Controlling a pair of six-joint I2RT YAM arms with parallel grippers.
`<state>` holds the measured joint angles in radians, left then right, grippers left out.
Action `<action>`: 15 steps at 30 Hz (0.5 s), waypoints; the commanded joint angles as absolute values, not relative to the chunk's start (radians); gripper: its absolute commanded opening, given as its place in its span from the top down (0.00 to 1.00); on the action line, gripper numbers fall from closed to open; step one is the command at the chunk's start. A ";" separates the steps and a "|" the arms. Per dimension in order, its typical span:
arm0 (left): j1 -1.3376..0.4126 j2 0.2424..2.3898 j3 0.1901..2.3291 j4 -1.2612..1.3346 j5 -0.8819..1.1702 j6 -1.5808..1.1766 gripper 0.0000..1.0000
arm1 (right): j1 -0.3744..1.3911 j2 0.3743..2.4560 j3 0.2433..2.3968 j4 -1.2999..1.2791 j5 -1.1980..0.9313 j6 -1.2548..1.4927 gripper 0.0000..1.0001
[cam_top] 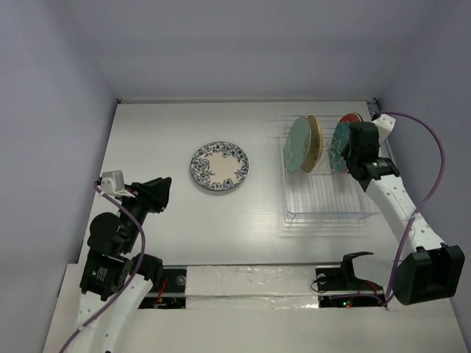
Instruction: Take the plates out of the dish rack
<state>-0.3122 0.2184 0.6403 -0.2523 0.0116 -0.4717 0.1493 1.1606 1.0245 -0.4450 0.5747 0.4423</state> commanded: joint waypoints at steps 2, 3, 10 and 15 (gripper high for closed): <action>-0.327 0.210 0.660 -0.219 -0.005 -0.456 0.68 | 0.130 1.177 1.022 -0.391 0.577 0.454 0.61; -0.327 0.209 0.660 -0.219 -0.005 -0.456 0.67 | 0.121 1.187 1.023 -0.391 0.575 0.456 0.61; -0.327 0.198 0.660 -0.219 -0.005 -0.457 0.64 | 0.092 1.250 1.038 -0.374 0.581 0.446 0.61; -0.327 0.201 0.658 -0.218 0.005 -0.454 0.63 | 0.092 1.209 1.017 -0.371 0.569 0.448 0.61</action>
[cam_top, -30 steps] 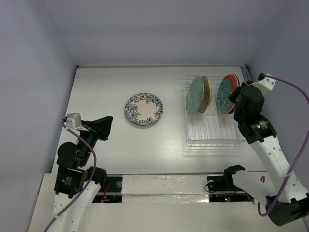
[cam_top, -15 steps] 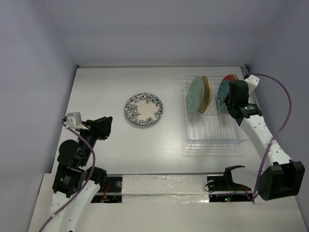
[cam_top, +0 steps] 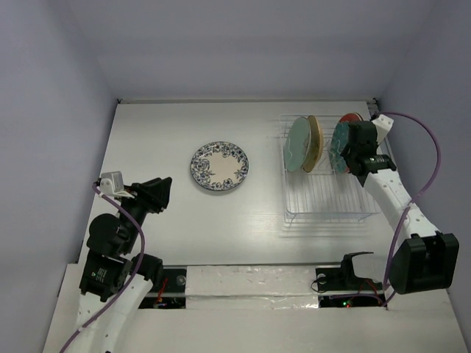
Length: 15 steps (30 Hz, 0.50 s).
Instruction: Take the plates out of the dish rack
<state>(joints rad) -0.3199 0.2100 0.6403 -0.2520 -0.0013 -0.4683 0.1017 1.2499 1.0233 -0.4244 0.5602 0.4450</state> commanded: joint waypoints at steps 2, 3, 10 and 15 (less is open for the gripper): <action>-0.327 0.201 0.658 -0.216 0.023 -0.454 0.62 | 0.092 1.195 1.012 -0.380 0.557 0.449 0.60; -0.327 0.201 0.658 -0.215 0.025 -0.456 0.62 | 0.092 1.177 1.009 -0.385 0.549 0.452 0.60; -0.327 0.204 0.657 -0.213 0.028 -0.456 0.62 | 0.092 1.118 0.969 -0.382 0.558 0.446 0.60; -0.327 0.204 0.658 -0.218 0.026 -0.456 0.61 | 0.092 1.158 0.970 -0.365 0.569 0.449 0.60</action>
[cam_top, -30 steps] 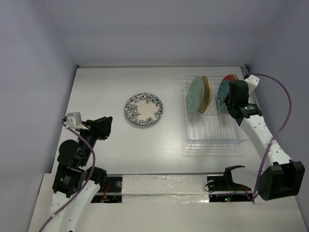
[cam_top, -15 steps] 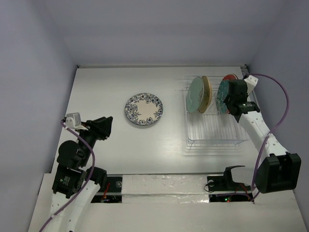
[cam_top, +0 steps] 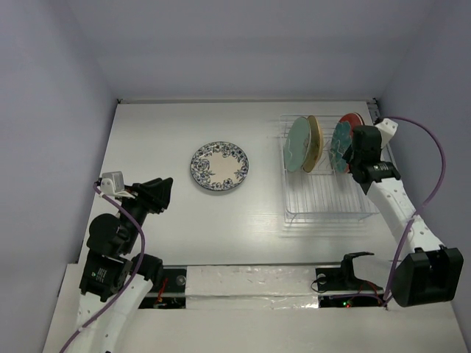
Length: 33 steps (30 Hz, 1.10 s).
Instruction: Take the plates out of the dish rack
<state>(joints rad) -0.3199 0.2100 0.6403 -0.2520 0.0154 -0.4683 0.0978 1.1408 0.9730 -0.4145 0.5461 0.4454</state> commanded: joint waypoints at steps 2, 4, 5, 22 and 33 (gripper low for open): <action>-0.327 0.203 0.660 -0.216 0.025 -0.454 0.61 | 0.083 1.175 0.968 -0.348 0.569 0.445 0.60; -0.327 0.202 0.658 -0.218 0.025 -0.456 0.61 | 0.083 1.196 0.974 -0.345 0.569 0.440 0.60; -0.327 0.202 0.658 -0.216 0.025 -0.456 0.61 | 0.083 1.207 0.977 -0.345 0.569 0.439 0.60; -0.327 0.212 0.658 -0.216 0.028 -0.454 0.61 | 0.083 1.236 0.976 -0.328 0.603 0.437 0.60; -0.327 0.218 0.658 -0.215 0.026 -0.453 0.60 | 0.064 1.324 1.008 -0.265 0.620 0.413 0.60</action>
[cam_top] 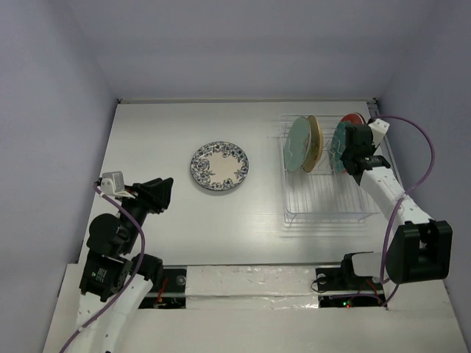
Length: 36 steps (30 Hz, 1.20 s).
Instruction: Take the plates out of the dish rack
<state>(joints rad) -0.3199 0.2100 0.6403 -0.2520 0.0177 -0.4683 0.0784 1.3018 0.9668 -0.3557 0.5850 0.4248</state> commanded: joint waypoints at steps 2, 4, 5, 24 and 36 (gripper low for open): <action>-0.327 0.219 0.658 -0.216 0.028 -0.454 0.60 | 0.064 1.359 1.023 -0.258 0.597 0.402 0.59; -0.327 0.219 0.658 -0.215 0.028 -0.453 0.60 | 0.064 1.394 1.042 -0.256 0.588 0.400 0.58; -0.327 0.219 0.658 -0.216 0.028 -0.454 0.60 | 0.064 1.403 1.042 -0.244 0.589 0.399 0.56; -0.327 0.216 0.653 -0.209 0.037 -0.459 0.60 | 0.097 1.120 0.841 -0.017 0.543 0.354 0.97; -0.327 0.216 0.653 -0.207 0.038 -0.459 0.60 | 0.107 1.091 0.907 -0.121 0.534 0.356 1.00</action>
